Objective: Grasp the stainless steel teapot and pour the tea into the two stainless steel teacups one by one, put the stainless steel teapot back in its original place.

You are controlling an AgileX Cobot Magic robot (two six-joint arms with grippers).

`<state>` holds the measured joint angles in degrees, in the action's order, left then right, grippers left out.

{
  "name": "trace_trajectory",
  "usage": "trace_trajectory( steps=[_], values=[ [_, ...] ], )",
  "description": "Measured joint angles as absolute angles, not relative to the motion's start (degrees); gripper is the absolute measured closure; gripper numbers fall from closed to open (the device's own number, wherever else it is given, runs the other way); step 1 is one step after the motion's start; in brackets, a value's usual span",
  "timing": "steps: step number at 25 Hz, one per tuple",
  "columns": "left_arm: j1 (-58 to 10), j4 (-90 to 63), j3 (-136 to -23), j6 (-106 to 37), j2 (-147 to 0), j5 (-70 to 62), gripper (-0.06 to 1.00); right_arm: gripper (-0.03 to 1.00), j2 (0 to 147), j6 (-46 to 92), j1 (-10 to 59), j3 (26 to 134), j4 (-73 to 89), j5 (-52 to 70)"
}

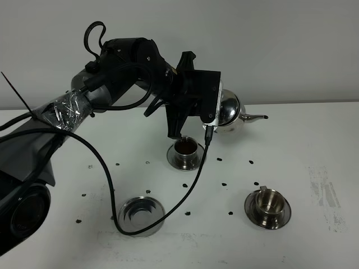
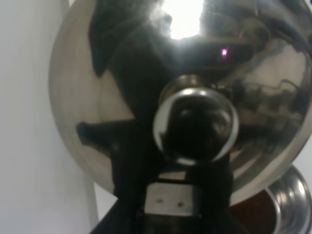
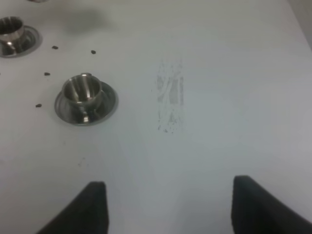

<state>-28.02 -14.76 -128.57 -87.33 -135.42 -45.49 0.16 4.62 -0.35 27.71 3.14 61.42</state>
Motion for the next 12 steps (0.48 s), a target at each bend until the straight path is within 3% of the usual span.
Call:
trace_trajectory(
  steps=[12],
  values=[
    [-28.0, -17.2, -128.6, -96.5, -135.4, -42.6, 0.68, 0.41, 0.2, 4.6, -0.3, 27.7, 3.1, 61.4]
  ],
)
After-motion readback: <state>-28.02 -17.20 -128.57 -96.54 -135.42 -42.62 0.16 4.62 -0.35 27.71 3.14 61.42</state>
